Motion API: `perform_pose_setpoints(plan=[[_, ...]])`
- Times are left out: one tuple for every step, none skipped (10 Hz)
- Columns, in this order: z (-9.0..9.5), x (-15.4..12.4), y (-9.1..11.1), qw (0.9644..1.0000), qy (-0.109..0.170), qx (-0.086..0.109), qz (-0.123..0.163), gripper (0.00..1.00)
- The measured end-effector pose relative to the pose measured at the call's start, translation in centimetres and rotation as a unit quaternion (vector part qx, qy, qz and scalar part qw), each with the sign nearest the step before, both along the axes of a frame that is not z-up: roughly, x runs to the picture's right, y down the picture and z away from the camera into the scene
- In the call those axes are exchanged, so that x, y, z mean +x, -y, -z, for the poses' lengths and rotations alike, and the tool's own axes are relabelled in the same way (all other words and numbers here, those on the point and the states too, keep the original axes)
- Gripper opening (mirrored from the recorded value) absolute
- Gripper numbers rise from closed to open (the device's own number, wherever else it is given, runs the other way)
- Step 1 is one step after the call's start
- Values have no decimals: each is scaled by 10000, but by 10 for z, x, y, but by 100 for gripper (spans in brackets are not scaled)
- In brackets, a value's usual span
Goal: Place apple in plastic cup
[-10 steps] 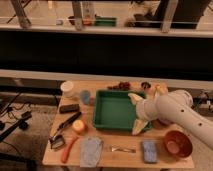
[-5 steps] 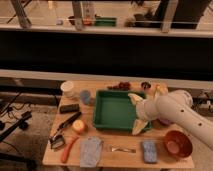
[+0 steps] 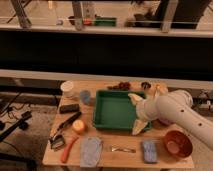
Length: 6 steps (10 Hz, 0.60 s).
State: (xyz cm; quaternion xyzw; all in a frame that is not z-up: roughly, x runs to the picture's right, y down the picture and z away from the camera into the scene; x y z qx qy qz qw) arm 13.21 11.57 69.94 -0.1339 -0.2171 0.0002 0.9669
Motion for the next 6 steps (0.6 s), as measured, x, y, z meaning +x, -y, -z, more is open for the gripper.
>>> perform_pose_setpoints(plan=[[0,0,0,10000,0,0,0,100],[0,0,0,10000,0,0,0,100],[0,0,0,10000,-2,0,-2,100],[0,0,0,10000,-2,0,-3,100],[1,-2,1,10000,20,27,28,100],[4,-6,4,9998,109,91,119,100]])
